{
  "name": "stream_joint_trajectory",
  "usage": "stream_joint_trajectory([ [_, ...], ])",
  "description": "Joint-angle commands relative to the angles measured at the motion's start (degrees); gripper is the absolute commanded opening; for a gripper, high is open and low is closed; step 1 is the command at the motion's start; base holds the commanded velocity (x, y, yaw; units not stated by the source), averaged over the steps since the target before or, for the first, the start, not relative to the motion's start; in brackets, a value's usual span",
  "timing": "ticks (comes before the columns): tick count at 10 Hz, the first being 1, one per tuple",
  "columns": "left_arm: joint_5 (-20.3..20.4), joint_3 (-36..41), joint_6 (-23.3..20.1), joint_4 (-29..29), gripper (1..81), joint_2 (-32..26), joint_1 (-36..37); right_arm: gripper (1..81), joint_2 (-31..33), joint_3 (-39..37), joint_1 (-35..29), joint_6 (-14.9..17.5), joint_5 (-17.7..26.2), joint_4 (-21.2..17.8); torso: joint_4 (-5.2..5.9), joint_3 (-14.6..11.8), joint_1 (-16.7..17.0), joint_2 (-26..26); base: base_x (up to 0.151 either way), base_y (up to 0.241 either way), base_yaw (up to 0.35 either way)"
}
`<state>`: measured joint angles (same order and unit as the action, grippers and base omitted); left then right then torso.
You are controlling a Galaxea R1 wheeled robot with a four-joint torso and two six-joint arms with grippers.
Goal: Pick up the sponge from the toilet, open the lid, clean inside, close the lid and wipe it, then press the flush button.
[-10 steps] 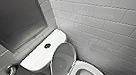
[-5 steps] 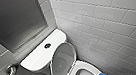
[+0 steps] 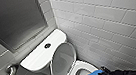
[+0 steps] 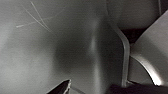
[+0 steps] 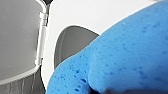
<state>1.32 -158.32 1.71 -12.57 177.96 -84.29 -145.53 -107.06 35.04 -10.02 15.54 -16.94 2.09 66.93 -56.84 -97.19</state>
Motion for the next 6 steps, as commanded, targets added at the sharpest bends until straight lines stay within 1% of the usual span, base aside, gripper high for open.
stream_joint_trajectory([
  [1,-4.48,0.20,-0.12,0.26,81.1,0.30,-0.75,1.0,-5.74,-10.95,-11.95,0.62,9.06,4.02,0.00,0.00,0.00,0.00,0.000,0.000,0.000],
  [3,-4.48,0.20,-0.12,0.26,81.1,0.30,-0.66,1.0,-8.57,-13.43,-14.67,0.52,12.93,4.55,0.00,0.00,0.00,0.00,0.000,0.000,0.000],
  [5,-4.48,0.20,-0.12,0.26,81.1,0.38,-0.58,1.0,-10.06,-14.13,-16.87,0.44,13.28,4.55,0.00,0.00,0.00,0.00,0.000,0.000,0.000],
  [6,-4.48,0.20,-0.12,0.18,81.1,0.38,-0.57,1.0,-10.86,-14.22,-17.93,0.44,15.04,4.64,0.00,0.00,0.00,0.00,0.000,0.000,0.000],
])
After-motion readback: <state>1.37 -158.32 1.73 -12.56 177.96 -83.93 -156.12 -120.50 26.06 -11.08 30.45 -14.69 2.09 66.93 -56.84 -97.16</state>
